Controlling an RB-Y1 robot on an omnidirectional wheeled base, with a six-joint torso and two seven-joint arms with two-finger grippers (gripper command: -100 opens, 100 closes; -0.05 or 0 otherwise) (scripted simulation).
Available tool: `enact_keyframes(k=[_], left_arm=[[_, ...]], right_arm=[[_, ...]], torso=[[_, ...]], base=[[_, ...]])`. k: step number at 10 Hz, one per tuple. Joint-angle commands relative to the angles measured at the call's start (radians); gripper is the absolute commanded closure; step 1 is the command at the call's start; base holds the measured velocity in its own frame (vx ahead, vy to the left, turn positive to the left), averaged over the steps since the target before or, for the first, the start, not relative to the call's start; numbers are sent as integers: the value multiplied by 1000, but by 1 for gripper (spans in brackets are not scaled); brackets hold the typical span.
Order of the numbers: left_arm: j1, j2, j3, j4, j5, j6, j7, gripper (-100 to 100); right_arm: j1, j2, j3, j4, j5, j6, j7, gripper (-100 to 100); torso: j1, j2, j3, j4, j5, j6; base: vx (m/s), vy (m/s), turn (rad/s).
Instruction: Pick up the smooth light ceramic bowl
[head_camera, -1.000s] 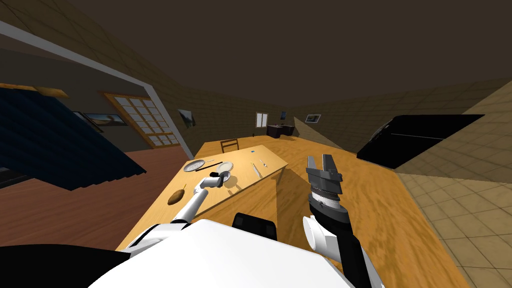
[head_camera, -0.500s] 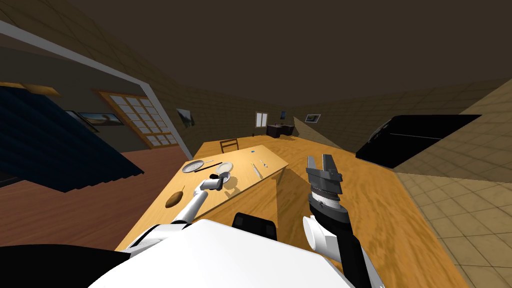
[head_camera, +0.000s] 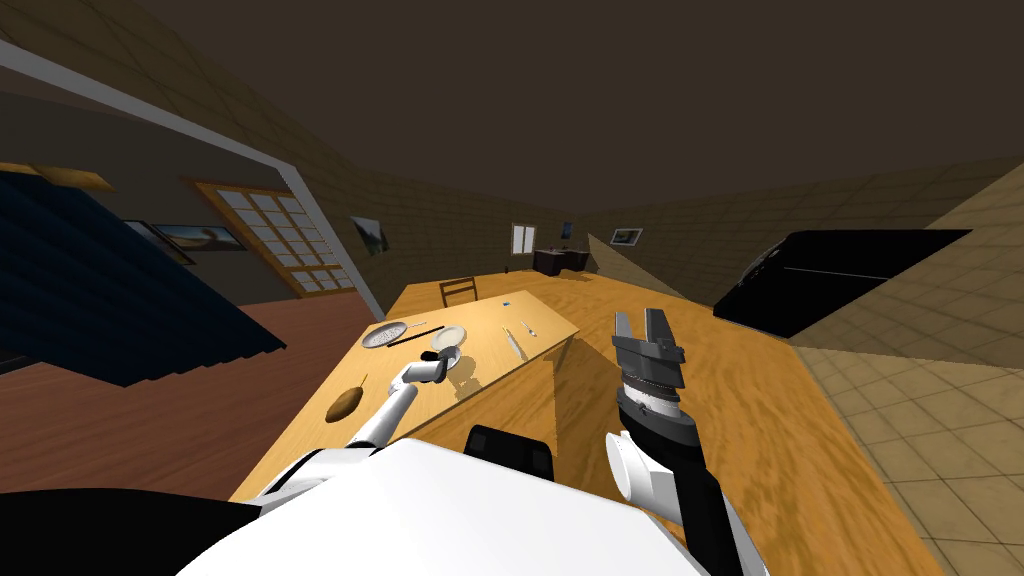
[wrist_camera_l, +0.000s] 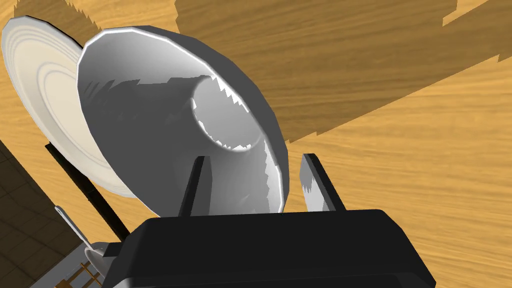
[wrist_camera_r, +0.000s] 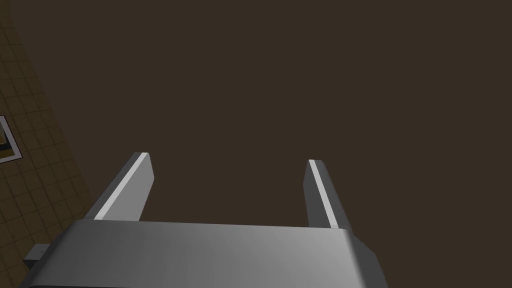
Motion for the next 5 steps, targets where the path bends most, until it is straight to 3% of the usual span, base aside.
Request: enact_keyframes(k=[1, 4, 5], left_arm=[[0, 0, 0, 0, 0, 0, 0, 100], [1, 1, 5, 1, 1, -1, 7, 100], [1, 1, 5, 1, 1, 0, 7, 0]], right_arm=[[0, 0, 0, 0, 0, 0, 0, 0], [0, 0, 0, 0, 0, 0, 0, 0], [0, 0, 0, 0, 0, 0, 0, 0]], torso=[[0, 0, 0, 0, 0, 0], [0, 0, 0, 0, 1, 5], [0, 0, 0, 0, 0, 5]], base=[[-1, -1, 18], [2, 0, 11], [0, 0, 0]])
